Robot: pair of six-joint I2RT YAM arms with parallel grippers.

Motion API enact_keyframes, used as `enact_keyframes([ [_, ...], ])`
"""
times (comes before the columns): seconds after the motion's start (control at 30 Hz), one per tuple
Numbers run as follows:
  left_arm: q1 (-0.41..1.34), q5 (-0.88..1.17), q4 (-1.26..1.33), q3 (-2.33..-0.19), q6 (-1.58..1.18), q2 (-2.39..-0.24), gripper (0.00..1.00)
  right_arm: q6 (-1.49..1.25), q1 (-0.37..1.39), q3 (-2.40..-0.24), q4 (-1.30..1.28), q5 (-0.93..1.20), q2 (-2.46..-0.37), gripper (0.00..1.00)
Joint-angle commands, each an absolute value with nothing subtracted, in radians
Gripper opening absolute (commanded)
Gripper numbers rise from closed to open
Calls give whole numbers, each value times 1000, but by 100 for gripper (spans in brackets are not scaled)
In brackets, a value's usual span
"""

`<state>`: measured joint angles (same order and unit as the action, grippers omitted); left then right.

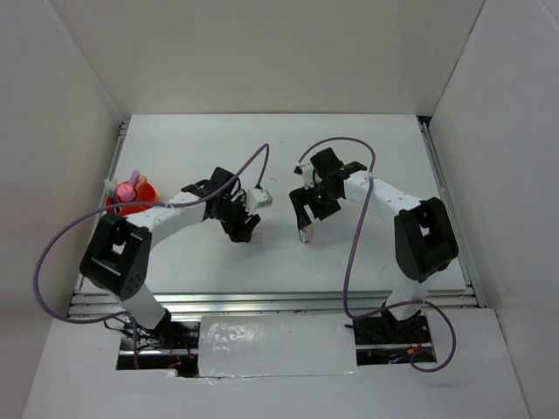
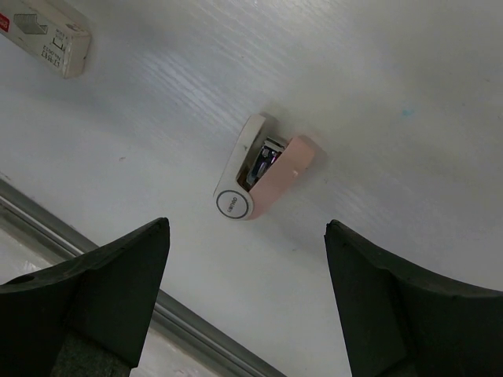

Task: Sort the stationery into containers
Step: Pick up the stationery from the center of the board.

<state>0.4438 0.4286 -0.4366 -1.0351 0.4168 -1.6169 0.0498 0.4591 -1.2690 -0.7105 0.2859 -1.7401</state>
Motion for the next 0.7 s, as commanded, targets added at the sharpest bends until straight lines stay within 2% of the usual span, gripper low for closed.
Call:
enact_keyframes([
  [0.0,489,367,-380,-1095,442,-1669,63,57,443,-1273,-729,308,-1698,86],
  [0.23,506,345,-357,-1112,457,-1733,62,60,422,-1262,-724,321,-1686,86],
  [0.43,517,312,-341,-1086,486,-1756,54,61,413,-1273,-729,325,-1690,86],
  [0.67,529,299,-324,-1032,509,-1750,58,63,410,-1275,-730,325,-1694,86],
])
